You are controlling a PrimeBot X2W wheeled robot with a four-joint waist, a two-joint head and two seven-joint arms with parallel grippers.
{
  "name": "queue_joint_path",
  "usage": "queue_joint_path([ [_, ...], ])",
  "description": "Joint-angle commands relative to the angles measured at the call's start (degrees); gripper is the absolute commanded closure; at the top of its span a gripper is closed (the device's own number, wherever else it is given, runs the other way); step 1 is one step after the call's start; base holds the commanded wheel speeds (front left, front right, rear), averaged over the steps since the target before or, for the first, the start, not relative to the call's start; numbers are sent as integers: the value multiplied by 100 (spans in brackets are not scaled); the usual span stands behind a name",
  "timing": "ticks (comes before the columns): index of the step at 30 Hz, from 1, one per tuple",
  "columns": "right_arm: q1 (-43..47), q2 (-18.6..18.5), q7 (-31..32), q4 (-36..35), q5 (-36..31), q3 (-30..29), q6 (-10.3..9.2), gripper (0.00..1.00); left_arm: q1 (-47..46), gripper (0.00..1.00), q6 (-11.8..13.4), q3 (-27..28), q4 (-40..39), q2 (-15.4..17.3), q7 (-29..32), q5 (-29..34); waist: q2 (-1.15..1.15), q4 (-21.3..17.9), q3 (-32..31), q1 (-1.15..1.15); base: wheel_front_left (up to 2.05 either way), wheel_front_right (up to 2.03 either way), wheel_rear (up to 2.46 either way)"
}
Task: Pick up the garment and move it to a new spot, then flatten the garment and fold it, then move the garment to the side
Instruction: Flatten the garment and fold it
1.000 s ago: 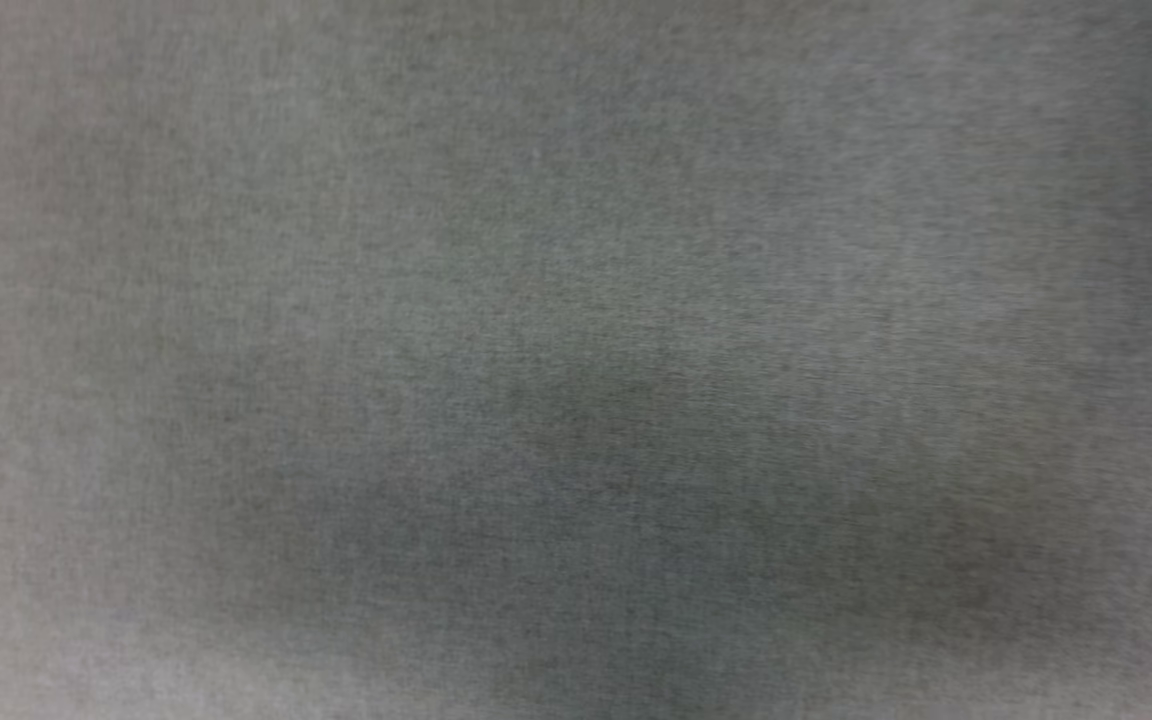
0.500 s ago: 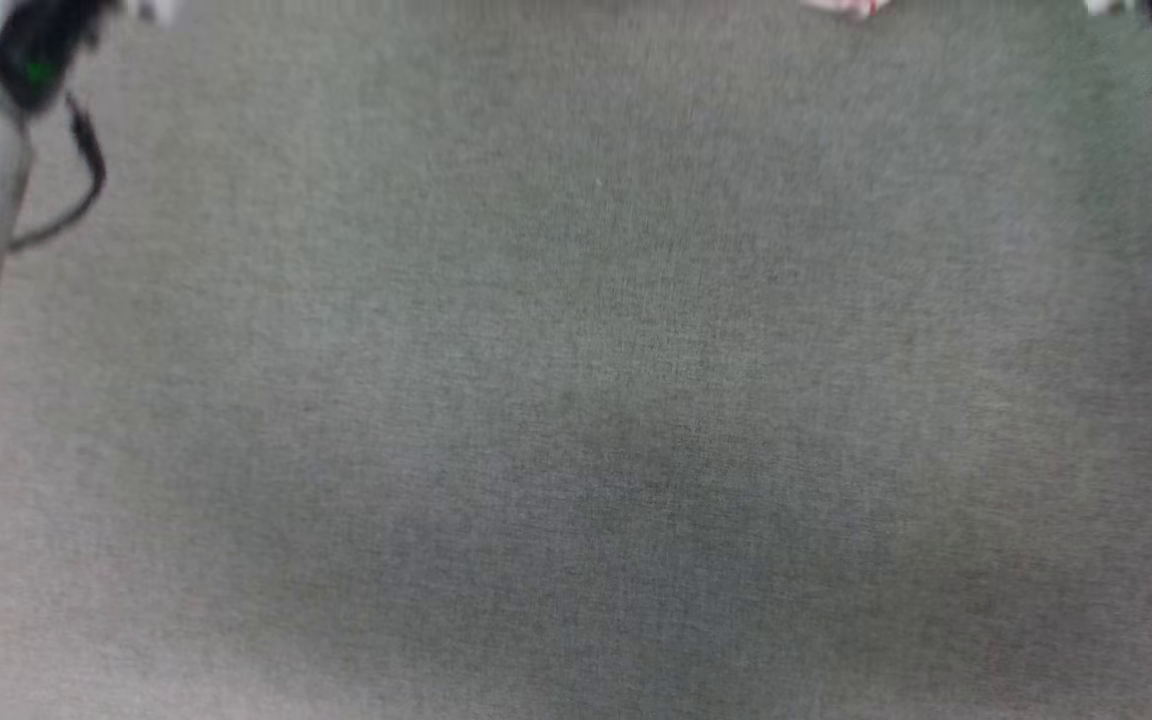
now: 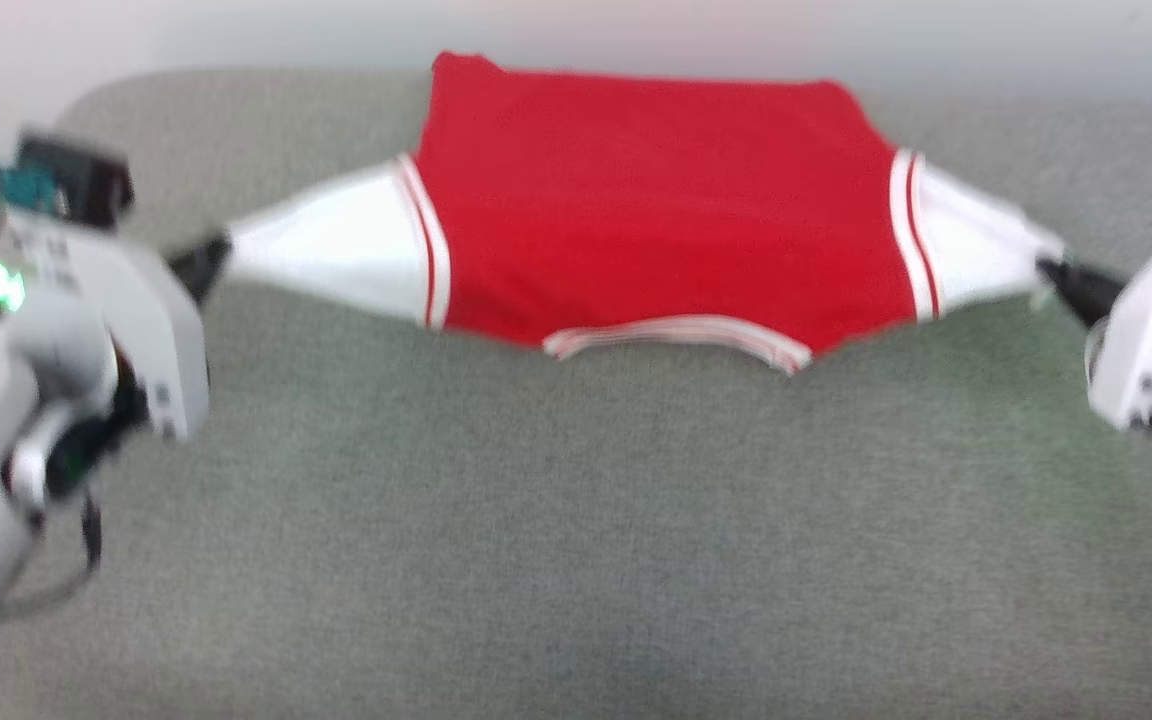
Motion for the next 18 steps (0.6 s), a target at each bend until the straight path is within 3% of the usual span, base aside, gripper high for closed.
queue_joint_path([
  [1, 489, -176, 231, -303, 127, -91, -11, 100, 575, 100, 358, 35, -650, 366, 78, -190, 0, -238, -636, 0, 0, 0, 0],
  [8, 2082, -524, 1249, -1540, 291, -562, -11, 100, 2452, 100, 1827, 104, -3142, 1566, 52, -826, 0, -248, -770, 0, 0, 0, 0],
  [9, 2082, -524, 1249, -1540, 291, -562, -11, 100, 2452, 100, 1827, 104, -3142, 1566, 52, -826, 0, -248, -770, 0, 0, 0, 0],
  [13, 2937, -567, 1949, -2199, 275, -971, -10, 100, 3290, 100, 2468, 96, -4064, 2091, -119, -1170, 0, -244, -772, 0, 0, 0, 0],
  [18, 4021, -438, 2983, -3082, 228, -1573, -10, 100, 4165, 100, 2995, 50, -4725, 2506, -388, -1657, 0, -207, -711, 0, 0, 0, 0],
])
